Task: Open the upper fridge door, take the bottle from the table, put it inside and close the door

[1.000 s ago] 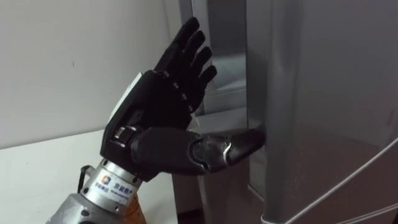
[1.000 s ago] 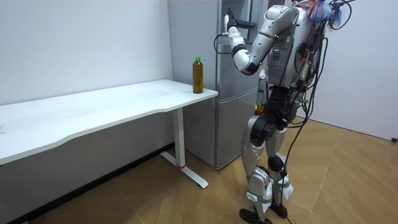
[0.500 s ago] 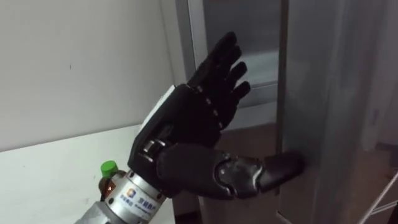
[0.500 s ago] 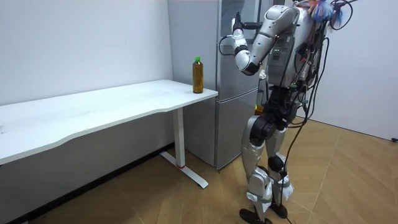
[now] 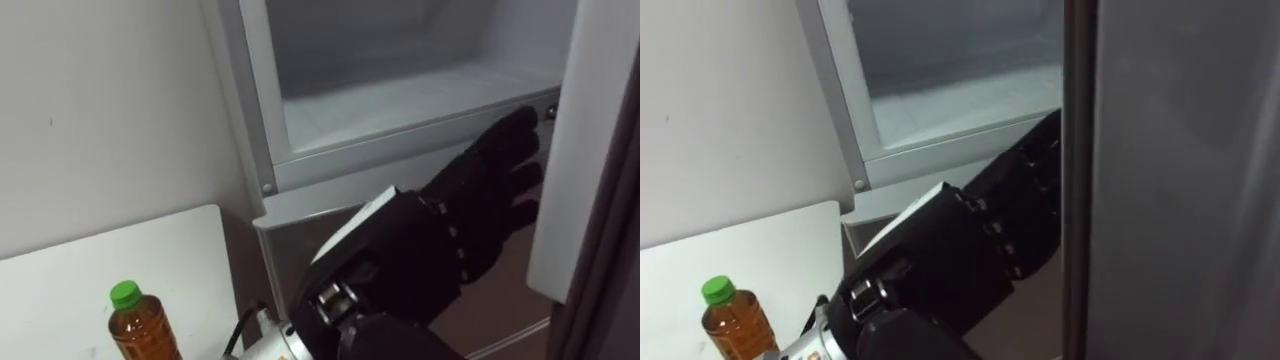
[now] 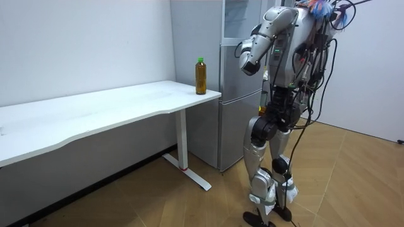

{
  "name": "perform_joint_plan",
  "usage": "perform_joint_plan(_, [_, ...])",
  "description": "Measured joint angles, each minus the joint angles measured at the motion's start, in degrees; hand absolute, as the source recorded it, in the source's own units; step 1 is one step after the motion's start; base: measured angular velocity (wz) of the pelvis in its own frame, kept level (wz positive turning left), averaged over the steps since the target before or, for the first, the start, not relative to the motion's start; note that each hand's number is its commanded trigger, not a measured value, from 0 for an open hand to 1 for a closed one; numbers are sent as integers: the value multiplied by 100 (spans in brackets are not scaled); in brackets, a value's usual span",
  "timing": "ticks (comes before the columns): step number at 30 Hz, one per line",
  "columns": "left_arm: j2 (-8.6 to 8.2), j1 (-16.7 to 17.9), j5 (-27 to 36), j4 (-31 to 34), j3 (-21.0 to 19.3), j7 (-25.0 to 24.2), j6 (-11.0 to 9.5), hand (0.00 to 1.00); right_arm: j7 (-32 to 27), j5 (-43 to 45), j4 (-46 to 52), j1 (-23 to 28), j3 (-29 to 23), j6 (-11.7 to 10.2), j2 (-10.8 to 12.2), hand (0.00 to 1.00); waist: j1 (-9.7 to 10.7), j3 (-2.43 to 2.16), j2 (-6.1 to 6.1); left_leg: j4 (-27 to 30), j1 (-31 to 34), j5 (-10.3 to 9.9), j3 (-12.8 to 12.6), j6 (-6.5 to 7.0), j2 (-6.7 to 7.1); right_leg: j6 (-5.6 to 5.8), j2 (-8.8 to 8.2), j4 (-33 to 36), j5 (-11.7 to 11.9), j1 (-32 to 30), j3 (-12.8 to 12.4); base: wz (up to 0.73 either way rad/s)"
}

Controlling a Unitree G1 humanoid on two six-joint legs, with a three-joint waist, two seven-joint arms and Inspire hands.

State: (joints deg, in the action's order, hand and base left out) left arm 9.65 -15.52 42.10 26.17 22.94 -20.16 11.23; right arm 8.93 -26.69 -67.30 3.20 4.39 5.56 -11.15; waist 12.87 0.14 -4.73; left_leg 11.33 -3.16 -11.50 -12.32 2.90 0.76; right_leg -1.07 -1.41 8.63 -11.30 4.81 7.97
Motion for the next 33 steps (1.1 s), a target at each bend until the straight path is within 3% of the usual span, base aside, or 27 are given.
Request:
perform_joint_plan(2, [1, -2, 2, -39, 33, -86, -10, 99, 2, -1, -3, -27, 46, -6, 3, 0, 57, 17, 26, -1, 6, 0, -2, 0, 0, -1, -1, -1, -1, -1, -4, 4])
perform_joint_plan(5, [-13, -19, 9, -42, 32, -84, -33, 44, 1, 1, -9, -71, 118, -46, 5, 0, 67, 53, 79, 0, 9, 0, 2, 0, 1, 2, -2, 1, 1, -4, -5, 0])
perform_joint_plan(6, [-8, -19, 13, -42, 40, -91, -33, 12, 2, 2, -9, -74, 119, -54, 7, 0, 73, 56, 83, 0, 12, -1, 2, 0, 1, 5, -3, 1, 2, -6, -2, 0])
perform_joint_plan(7, [-41, -25, 15, -39, 54, -83, -35, 1, 3, 5, -9, -77, 115, -53, 6, 0, 82, 57, 84, 0, 18, -1, 3, 0, 4, 10, -7, 3, 6, -12, 0, 0])
perform_joint_plan(33, [-76, -30, 0, -282, 106, -94, 4, 0, 47, -2, -12, -80, 105, -54, -15, 0, 150, 34, 49, -5, -37, 0, -23, 0, -2, 2, 2, 11, 16, 7, -67, -1])
